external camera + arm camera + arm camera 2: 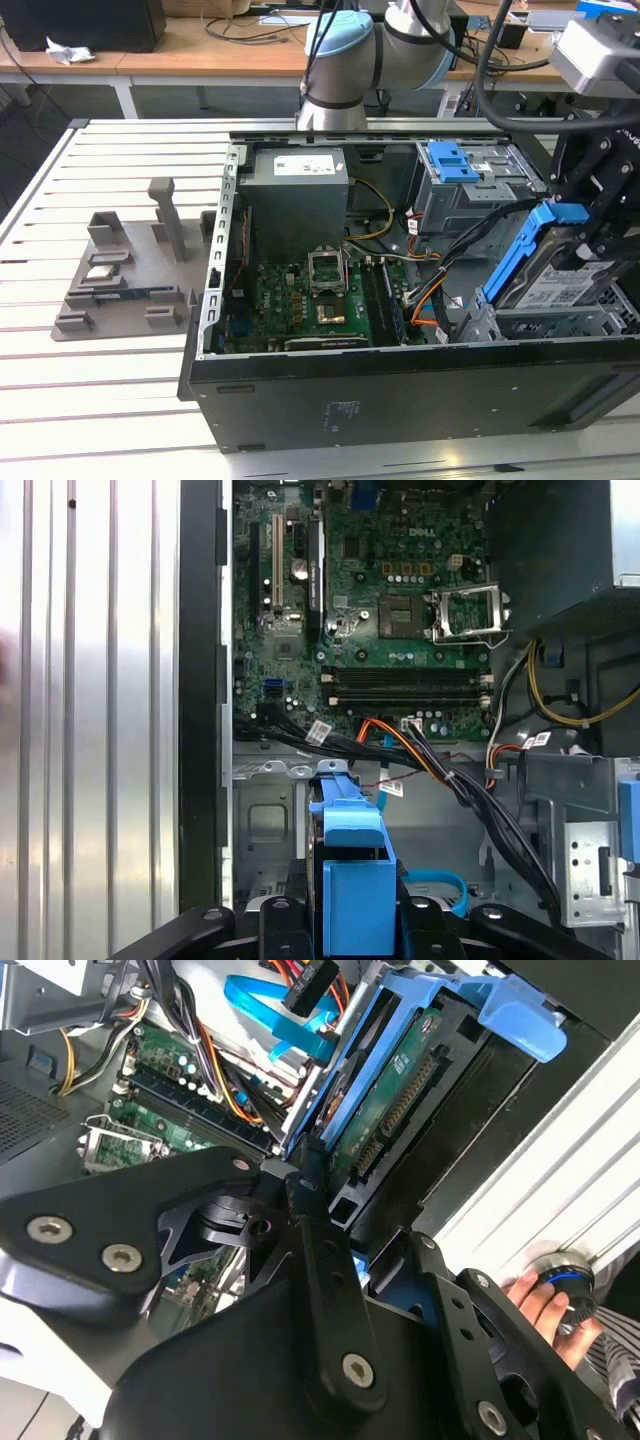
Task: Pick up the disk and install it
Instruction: 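Insert the disk into the insertion slot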
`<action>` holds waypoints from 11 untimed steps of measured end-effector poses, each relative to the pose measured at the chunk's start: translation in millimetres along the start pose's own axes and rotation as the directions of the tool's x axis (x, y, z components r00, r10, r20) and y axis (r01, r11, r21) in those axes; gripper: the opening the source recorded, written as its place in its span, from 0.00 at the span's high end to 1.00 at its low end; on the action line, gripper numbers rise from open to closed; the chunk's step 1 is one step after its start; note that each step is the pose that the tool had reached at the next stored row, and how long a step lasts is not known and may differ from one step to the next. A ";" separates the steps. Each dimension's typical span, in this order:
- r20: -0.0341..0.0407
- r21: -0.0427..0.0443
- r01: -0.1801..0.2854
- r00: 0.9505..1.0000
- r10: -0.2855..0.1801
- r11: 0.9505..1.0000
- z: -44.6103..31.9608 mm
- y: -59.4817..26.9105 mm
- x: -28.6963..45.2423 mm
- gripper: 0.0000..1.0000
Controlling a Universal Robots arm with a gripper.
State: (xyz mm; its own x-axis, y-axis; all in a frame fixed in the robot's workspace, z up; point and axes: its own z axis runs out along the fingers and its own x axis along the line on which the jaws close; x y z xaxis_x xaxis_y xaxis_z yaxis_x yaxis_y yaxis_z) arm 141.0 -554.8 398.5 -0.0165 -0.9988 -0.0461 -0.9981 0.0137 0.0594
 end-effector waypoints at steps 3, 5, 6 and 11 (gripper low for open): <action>0.000 0.000 0.000 1.000 0.000 1.000 7.1 -0.4 0.3 0.63; 0.000 0.000 0.000 1.000 0.000 1.000 7.1 -0.4 0.3 0.63; 0.000 0.000 0.000 1.000 0.000 1.000 7.2 -0.4 0.3 0.63; 0.000 0.000 0.000 1.000 0.000 1.000 7.2 -0.4 0.3 0.56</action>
State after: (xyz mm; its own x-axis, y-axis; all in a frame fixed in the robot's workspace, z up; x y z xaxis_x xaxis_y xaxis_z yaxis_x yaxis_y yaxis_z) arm 141.0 -554.8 391.3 -0.0165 -0.9988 -0.0461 -0.9981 0.0137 0.0595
